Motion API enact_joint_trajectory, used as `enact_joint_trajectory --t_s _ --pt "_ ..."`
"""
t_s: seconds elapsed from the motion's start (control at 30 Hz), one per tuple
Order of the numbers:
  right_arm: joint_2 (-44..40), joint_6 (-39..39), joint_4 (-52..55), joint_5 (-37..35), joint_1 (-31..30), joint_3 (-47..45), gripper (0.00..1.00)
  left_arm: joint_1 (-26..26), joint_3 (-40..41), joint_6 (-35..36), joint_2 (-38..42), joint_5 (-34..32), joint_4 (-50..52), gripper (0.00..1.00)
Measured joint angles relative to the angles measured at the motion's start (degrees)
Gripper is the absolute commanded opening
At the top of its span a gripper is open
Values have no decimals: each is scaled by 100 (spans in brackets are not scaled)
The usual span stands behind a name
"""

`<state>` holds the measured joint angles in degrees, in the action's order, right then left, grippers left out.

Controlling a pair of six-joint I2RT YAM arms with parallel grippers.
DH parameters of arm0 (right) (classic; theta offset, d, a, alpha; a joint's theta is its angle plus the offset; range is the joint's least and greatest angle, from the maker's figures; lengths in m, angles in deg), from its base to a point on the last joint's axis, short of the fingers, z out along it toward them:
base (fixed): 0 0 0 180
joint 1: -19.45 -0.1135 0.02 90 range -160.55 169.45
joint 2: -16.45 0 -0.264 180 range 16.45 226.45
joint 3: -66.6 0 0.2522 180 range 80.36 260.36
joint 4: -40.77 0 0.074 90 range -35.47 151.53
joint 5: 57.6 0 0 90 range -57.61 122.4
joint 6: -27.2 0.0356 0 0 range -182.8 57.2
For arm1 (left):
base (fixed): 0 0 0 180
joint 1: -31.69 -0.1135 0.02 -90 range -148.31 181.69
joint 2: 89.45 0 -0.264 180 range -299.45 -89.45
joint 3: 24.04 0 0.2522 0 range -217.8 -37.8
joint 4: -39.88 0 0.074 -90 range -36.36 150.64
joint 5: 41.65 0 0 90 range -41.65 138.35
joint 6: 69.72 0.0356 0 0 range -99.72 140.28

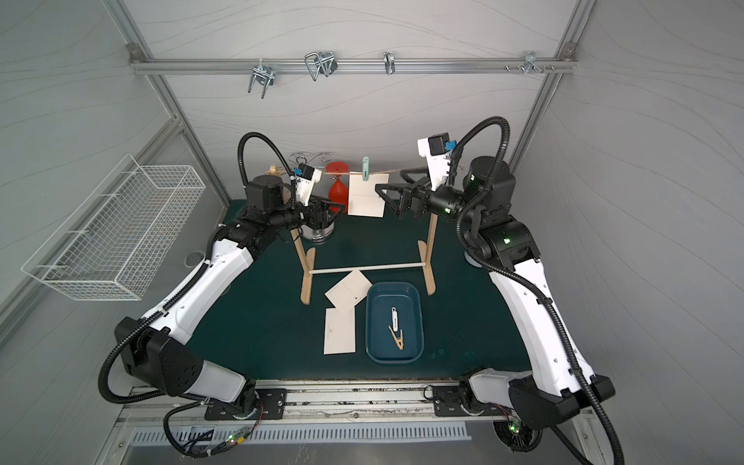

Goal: Remove the postcards from the strings
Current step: Pinch the postcard on the clothesline.

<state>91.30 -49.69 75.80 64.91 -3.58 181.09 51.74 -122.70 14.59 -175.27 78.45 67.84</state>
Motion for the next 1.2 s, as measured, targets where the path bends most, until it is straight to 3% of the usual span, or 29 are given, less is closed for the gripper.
enact_joint_trajectory --t_s 0.4,0.83,1.2 --pt "929 299 -319 702 275 905 95 0 -557 0 -505 656 -109 63" --pt "1241 407 -498 975 275 1261 94 0 -769 -87 -828 1043 -260 53" --pt "1279 516 -649 1086 275 1268 94 11 -800 -249 -852 1235 -474 53"
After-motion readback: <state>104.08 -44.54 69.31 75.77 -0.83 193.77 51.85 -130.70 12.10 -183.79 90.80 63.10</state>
